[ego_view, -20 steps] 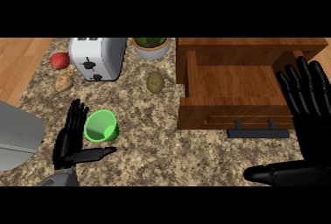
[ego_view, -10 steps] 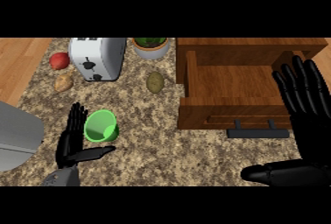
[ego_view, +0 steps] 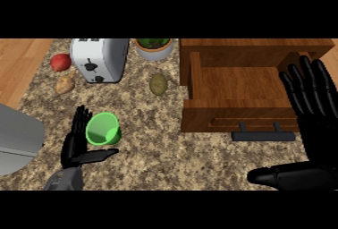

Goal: Pick up the cup, place it into the drawer and close the drawer

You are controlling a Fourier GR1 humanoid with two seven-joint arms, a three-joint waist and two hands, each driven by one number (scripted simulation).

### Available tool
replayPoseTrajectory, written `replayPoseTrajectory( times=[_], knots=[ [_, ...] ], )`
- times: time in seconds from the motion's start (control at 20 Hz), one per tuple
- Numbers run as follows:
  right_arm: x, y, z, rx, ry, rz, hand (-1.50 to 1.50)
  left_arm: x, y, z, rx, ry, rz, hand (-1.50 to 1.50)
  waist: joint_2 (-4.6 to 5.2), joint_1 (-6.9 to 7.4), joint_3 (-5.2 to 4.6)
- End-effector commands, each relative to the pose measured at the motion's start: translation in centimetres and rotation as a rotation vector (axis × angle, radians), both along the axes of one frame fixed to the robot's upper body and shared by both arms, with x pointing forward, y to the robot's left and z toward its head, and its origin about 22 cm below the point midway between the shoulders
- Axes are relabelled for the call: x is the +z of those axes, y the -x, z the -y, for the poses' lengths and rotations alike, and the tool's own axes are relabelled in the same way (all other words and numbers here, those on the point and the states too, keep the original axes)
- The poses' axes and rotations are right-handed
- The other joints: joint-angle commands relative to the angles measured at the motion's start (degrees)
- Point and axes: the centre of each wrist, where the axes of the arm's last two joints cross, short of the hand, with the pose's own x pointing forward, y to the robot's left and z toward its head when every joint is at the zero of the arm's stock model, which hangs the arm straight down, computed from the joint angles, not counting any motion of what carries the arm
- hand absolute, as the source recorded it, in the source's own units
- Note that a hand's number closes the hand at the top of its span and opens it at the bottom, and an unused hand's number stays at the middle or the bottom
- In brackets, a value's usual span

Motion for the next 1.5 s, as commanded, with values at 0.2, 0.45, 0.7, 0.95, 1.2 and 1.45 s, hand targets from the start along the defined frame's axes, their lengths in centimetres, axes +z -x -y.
replayPoseTrajectory(
  times=[0.2, 0.45, 0.7, 0.95, 1.2, 1.45],
  knots=[
    [1.6, -0.5, -0.2, 0.008, 0.000, 0.001, -1.50, -1.0, -1.0, 1.5, -0.031, 0.047, 0.023, -1.50, 0.02, -0.05, -0.01],
    [-0.5, 1.9, 0.1, 0.024, -0.011, -0.002, -1.50, -0.8, -3.0, 2.9, -0.031, 0.096, 0.008, -1.50, 0.07, -0.42, -0.02],
    [-0.1, -0.8, -0.9, 0.006, 0.019, -0.003, -1.50, -0.9, -2.5, 0.0, -0.056, 0.150, 0.016, -1.50, 0.22, -0.36, -0.05],
    [-0.6, 1.3, 0.2, 0.026, 0.002, 0.003, -1.50, -2.1, -1.6, 2.3, -0.120, 0.228, 0.063, -1.50, 0.17, -0.61, -0.05],
    [0.7, 1.1, -0.4, 0.023, -0.008, -0.005, -1.50, -0.3, -3.8, 1.7, -0.175, 0.296, 0.085, 1.50, 0.12, -0.58, -0.07],
    [1.3, -0.4, 0.2, 0.018, -0.002, 0.010, -1.50, -2.7, -0.9, 3.1, -0.165, 0.278, 0.155, 1.50, 0.20, -0.40, -0.07]
  ],
)
